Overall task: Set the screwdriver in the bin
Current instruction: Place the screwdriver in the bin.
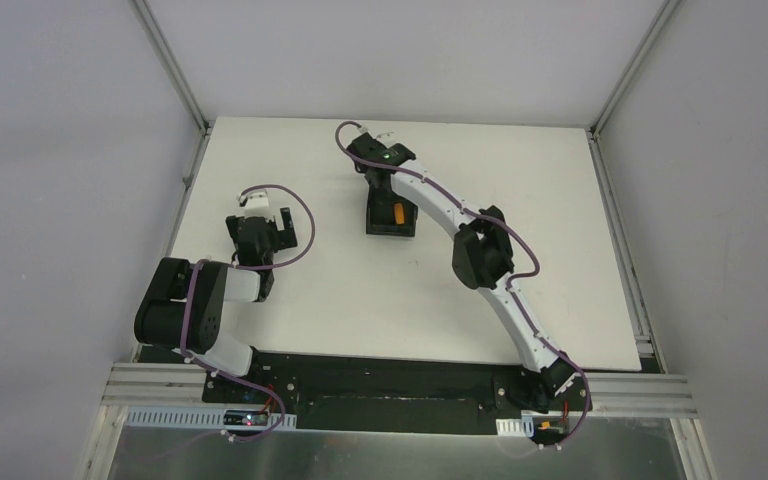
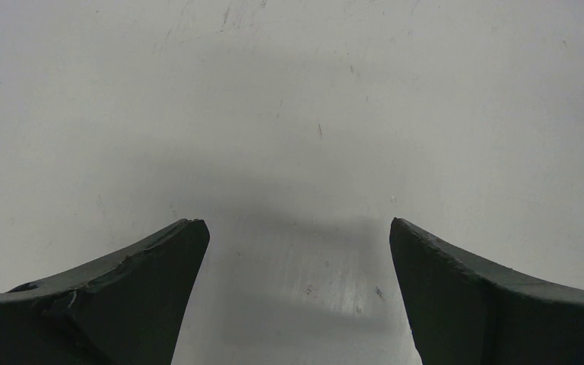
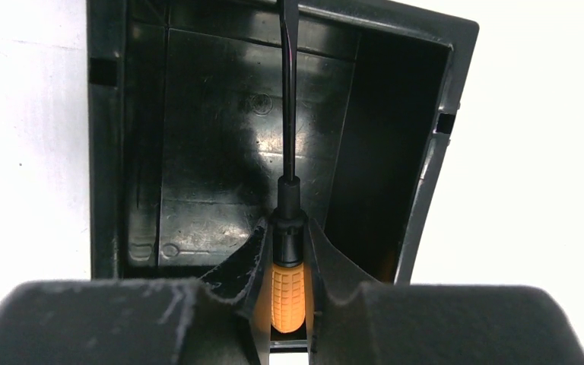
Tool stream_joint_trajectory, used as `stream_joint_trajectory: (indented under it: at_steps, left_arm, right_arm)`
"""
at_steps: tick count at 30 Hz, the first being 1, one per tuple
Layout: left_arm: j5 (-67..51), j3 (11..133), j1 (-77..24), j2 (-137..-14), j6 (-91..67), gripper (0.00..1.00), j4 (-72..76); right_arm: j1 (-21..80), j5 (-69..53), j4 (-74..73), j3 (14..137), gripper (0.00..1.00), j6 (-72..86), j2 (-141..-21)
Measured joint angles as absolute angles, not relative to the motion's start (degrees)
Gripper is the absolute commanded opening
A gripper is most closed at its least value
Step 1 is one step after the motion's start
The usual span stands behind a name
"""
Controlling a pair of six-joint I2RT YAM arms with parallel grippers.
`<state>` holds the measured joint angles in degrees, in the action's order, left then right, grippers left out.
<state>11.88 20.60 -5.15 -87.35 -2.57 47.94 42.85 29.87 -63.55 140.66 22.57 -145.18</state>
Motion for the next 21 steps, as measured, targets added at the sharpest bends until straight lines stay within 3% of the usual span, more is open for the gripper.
stream_joint_trajectory:
  at_steps: [10, 16, 21]
  left_arm:
    - [11.9, 20.6, -5.1, -87.4, -2.6, 0.99, 47.9]
    - [11.9, 20.6, -5.1, -87.4, -2.6, 0.99, 47.9]
    - [11.9, 20.6, -5.1, -87.4, -2.6, 0.99, 47.9]
  right_arm:
    - [42.9, 29.5, -60.2, 135.2, 0.13, 19.0, -142.1]
    - [42.9, 29.4, -59.5, 134.0, 0.32, 18.5, -141.4]
    - [42.9, 29.3, -59.5, 133.2, 0.36, 18.2, -141.3]
